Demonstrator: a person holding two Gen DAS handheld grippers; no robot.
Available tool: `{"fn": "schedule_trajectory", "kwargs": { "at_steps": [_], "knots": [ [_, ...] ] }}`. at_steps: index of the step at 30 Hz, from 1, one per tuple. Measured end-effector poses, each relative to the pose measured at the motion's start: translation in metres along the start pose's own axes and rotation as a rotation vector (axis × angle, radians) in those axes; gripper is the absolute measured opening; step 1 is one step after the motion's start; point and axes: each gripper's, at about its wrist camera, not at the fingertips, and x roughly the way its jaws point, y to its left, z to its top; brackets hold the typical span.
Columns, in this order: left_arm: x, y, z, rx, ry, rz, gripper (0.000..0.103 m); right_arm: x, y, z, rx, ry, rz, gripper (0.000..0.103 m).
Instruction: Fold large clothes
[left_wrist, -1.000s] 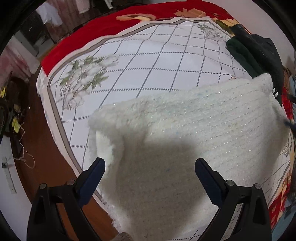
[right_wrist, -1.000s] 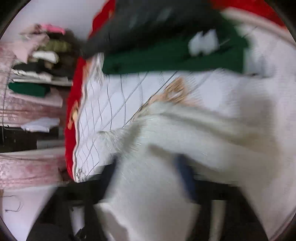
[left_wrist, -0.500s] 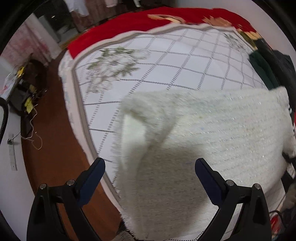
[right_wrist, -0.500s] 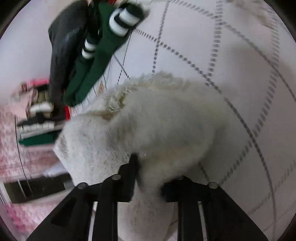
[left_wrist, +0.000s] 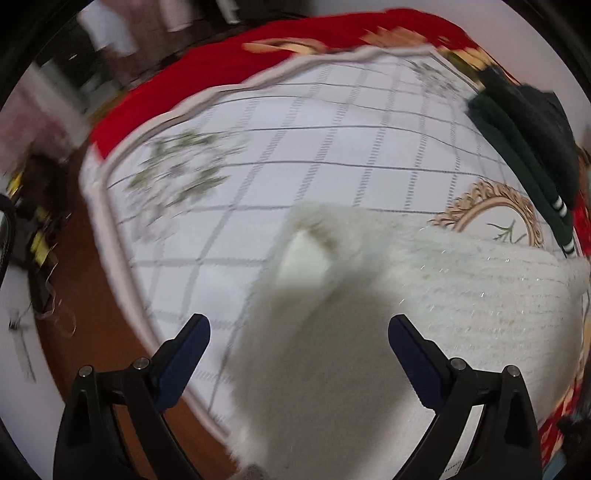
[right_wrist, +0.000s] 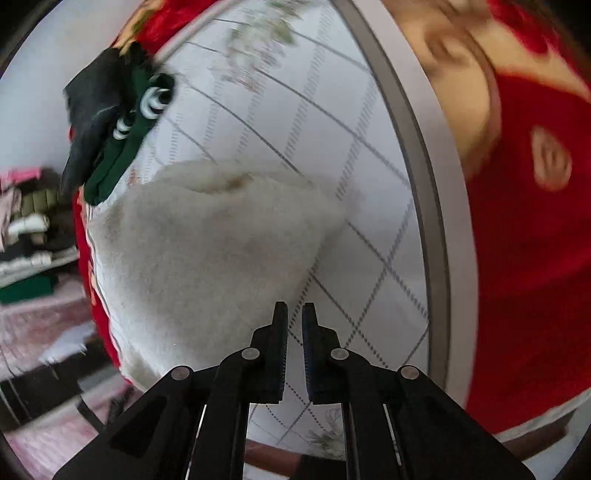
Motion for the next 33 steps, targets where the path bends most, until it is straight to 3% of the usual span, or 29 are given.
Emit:
{"fn": "schedule_trajectory", "kwargs": {
  "at_steps": [1,2,4,5,6,7,9,13,15,16,17,19,21,23,26,29,31,32,33],
  "knots": [
    [0.013,-0.007,0.009,0.027,0.006,0.004,0.099,-0.007,0.012,0.003,-0.047,-0.025,-0.022,0.035],
    [0.021,-0.011,0.013,0.039,0.014,0.011,0.099,-0.005,0.031,0.009,-0.101,-0.06,-0.017,0.064],
    [0.042,-0.017,0.022,0.05,0.039,0.0,0.097,-0.008,0.075,0.017,-0.239,-0.125,-0.012,0.088],
    [0.053,-0.018,0.026,0.048,0.053,-0.008,0.093,-0.008,0.098,0.02,-0.316,-0.138,-0.01,0.088],
    [0.059,-0.018,0.029,0.041,0.06,-0.021,0.069,0.0,0.123,0.025,-0.386,-0.129,-0.011,0.088],
    [0.063,-0.017,0.031,0.029,0.061,-0.014,0.053,0.01,0.148,0.029,-0.457,-0.103,-0.012,0.088],
    [0.061,-0.011,0.034,0.006,0.031,-0.038,0.028,0.034,0.191,0.041,-0.573,-0.055,-0.008,0.088],
    [0.05,-0.004,0.032,-0.025,-0.002,-0.082,0.014,0.112,0.263,0.06,-0.768,0.103,-0.046,0.088],
    [0.043,-0.001,0.031,-0.035,-0.019,-0.084,0.013,0.142,0.284,0.065,-0.839,0.146,-0.071,0.064],
    [0.039,0.002,0.031,-0.05,-0.028,-0.092,0.013,0.148,0.29,0.063,-0.865,0.161,-0.064,0.008],
    [0.036,0.005,0.031,-0.059,-0.035,-0.094,0.013,0.153,0.299,0.064,-0.865,0.16,-0.066,0.004],
    [0.031,0.013,0.031,-0.076,-0.05,-0.1,0.013,0.133,0.306,0.061,-0.848,0.08,-0.019,0.003],
    [0.036,0.02,0.032,-0.085,-0.04,-0.098,0.013,0.119,0.311,0.073,-0.745,0.013,0.022,0.0],
    [0.049,0.025,0.032,-0.097,-0.007,-0.106,0.013,0.114,0.306,0.094,-0.655,-0.059,-0.012,0.0],
    [0.054,0.023,0.035,-0.101,0.029,-0.11,0.018,0.136,0.298,0.112,-0.57,0.029,-0.029,0.0],
    [0.038,0.02,0.037,-0.079,0.022,-0.109,0.023,0.117,0.305,0.092,-0.673,0.009,-0.062,0.0],
    [0.019,0.02,0.034,-0.062,-0.018,-0.099,0.039,0.099,0.307,0.075,-0.72,-0.013,-0.038,0.004],
    [0.009,0.02,0.032,-0.055,-0.042,-0.106,0.046,0.089,0.306,0.067,-0.729,-0.006,-0.016,0.014],
    [0.001,0.019,0.031,-0.051,-0.065,-0.108,0.067,0.08,0.304,0.057,-0.731,0.013,-0.005,0.021]
  ]
}}
